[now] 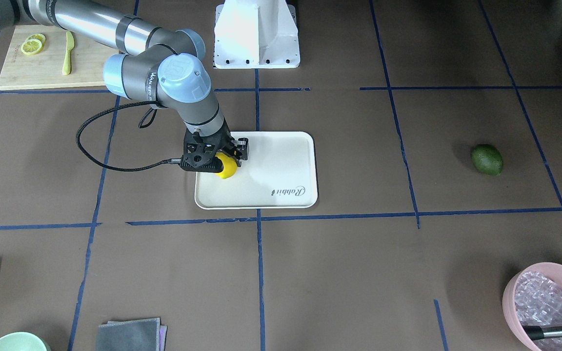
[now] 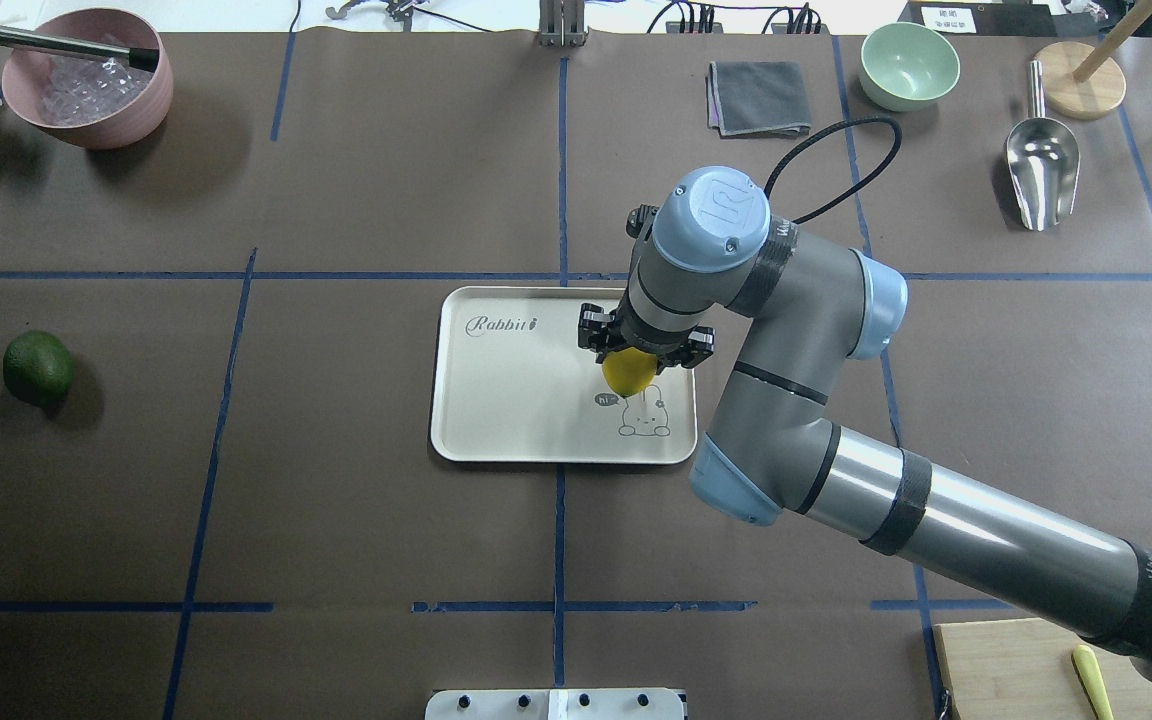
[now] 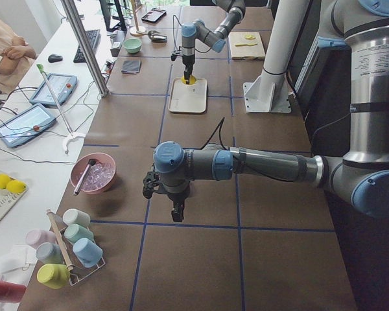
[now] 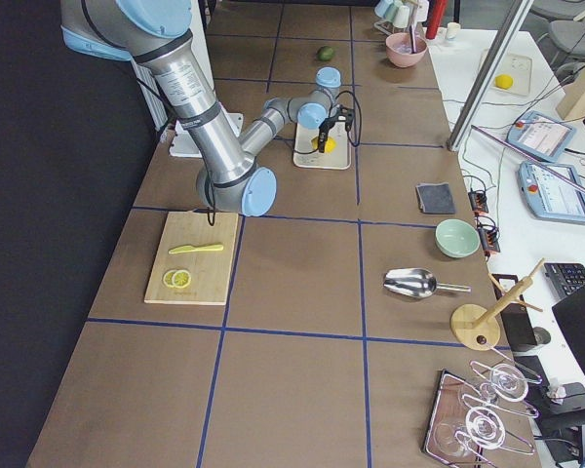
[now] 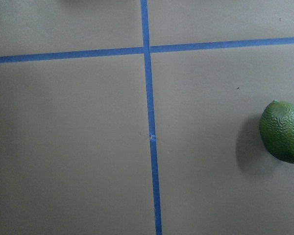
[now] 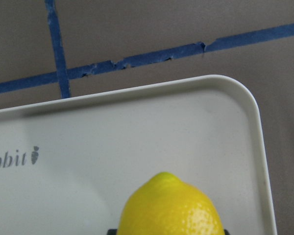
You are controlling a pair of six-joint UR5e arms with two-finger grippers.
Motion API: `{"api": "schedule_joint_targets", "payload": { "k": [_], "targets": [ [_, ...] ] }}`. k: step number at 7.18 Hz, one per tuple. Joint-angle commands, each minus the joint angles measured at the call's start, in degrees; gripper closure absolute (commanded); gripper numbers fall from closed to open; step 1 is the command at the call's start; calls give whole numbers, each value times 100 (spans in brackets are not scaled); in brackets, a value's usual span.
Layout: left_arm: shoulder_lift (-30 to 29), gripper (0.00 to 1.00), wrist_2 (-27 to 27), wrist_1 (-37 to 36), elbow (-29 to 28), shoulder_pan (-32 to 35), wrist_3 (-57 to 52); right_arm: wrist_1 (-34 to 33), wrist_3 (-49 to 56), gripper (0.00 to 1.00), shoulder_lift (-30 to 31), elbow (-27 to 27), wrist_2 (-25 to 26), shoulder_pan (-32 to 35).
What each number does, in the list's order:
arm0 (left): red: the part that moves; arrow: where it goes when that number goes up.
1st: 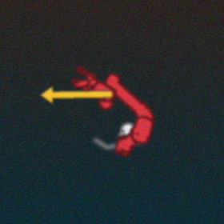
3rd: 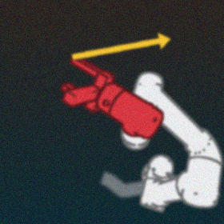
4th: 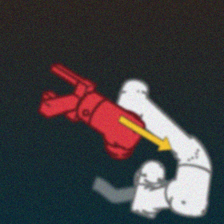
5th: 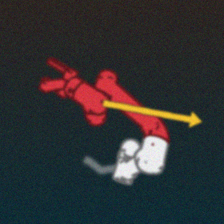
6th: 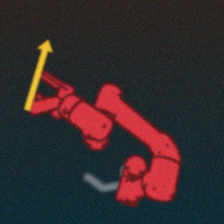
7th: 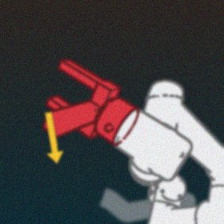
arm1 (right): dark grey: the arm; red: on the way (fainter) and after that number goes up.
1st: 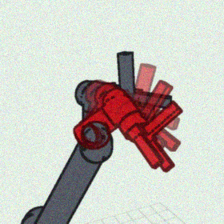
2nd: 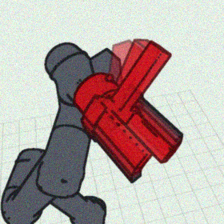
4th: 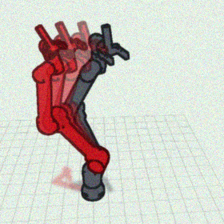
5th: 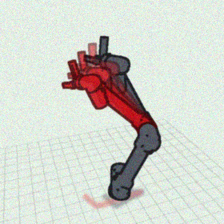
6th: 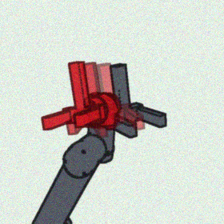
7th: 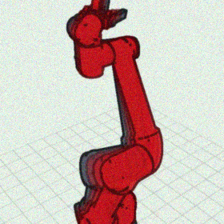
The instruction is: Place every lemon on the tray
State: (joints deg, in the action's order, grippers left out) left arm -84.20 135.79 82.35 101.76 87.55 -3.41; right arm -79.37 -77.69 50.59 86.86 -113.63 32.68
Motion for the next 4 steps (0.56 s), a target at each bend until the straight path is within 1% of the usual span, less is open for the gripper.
{"api": "schedule_joint_targets", "payload": {
  "k": [1, 2, 3, 4],
  "targets": [
    [0, 0, 0, 0, 1, -9, 7, 0, 26, 71, -14, -72, 104, -121],
    [0, 0, 0, 0, 1, -18, 7, -8, 35, 66, -57, -151, 113, -130],
    [0, 0, 0, 9, 1, -18, 7, -9, 44, 65, -67, -187, 113, -147],
    [0, 0, 0, 1, 1, -18, 7, -9, 44, 47, -67, -187, 113, -147]
  ]
}}
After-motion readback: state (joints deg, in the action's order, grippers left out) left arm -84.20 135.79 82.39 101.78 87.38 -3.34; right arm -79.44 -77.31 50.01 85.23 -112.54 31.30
